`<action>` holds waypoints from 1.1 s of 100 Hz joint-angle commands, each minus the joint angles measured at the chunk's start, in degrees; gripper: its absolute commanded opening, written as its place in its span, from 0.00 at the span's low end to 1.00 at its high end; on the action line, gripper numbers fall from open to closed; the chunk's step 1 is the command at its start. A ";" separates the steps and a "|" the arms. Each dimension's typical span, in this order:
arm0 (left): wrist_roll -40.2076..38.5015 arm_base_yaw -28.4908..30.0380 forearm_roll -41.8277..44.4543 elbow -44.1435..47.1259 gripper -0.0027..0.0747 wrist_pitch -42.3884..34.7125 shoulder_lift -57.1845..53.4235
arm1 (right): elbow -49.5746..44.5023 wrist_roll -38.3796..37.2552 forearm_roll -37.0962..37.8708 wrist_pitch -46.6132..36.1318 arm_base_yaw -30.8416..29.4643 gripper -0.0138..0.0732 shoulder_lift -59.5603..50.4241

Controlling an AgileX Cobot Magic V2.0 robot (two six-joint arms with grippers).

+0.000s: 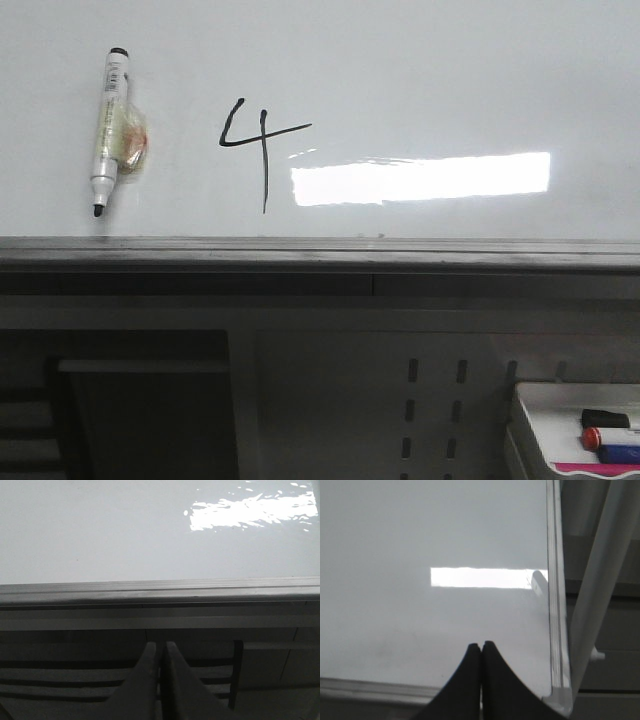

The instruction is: Write number 4 on whiteboard

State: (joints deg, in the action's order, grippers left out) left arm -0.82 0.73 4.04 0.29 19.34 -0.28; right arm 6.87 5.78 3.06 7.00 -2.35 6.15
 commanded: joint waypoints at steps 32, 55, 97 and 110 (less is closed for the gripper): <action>-0.07 0.08 0.21 1.95 0.01 -3.06 -1.42 | -8.88 -0.54 -2.49 8.80 -0.85 0.08 -7.63; -0.07 0.08 0.21 1.95 0.01 -3.06 -1.42 | -8.88 -0.54 -2.49 11.42 -0.85 0.08 -7.63; -0.07 0.08 0.21 1.95 0.01 -3.06 -1.42 | -8.88 -0.54 -2.49 11.42 -0.85 0.08 -7.63; -0.07 0.08 0.21 1.95 0.01 -3.06 -1.42 | -8.88 -0.54 -2.49 11.42 -0.85 0.08 -7.63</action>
State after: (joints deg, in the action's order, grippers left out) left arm -0.82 0.73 4.14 0.29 19.47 -0.28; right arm -0.77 5.24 0.57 19.47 -2.74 -0.47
